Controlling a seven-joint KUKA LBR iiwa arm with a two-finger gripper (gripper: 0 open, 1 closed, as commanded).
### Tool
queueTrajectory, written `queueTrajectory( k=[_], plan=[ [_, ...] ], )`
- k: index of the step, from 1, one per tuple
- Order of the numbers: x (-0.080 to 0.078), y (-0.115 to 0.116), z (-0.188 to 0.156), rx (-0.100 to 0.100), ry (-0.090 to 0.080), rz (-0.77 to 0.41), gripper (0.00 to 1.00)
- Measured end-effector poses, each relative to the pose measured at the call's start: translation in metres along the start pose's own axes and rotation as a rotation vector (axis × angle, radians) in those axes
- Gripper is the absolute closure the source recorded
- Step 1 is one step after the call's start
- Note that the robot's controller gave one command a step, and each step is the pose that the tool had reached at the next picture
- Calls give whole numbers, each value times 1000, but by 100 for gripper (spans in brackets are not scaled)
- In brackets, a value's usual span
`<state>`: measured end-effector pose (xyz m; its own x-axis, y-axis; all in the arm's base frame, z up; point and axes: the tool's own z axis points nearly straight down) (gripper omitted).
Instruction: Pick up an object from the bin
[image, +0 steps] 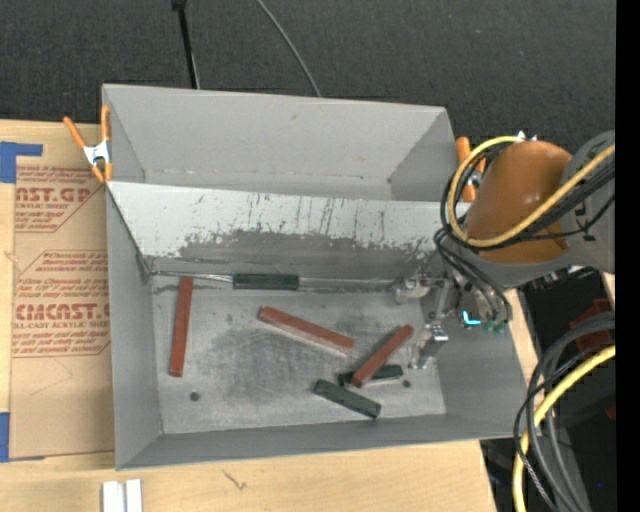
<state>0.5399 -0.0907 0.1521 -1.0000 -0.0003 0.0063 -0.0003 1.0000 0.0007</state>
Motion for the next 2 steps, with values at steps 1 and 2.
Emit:
queueTrajectory(
  k=[1, 2],
  plan=[
    [-2, 0, -4, 1, -8, -1, 0],
    [-6, 3, 75, 2, -13, -221, 100]
  ],
)
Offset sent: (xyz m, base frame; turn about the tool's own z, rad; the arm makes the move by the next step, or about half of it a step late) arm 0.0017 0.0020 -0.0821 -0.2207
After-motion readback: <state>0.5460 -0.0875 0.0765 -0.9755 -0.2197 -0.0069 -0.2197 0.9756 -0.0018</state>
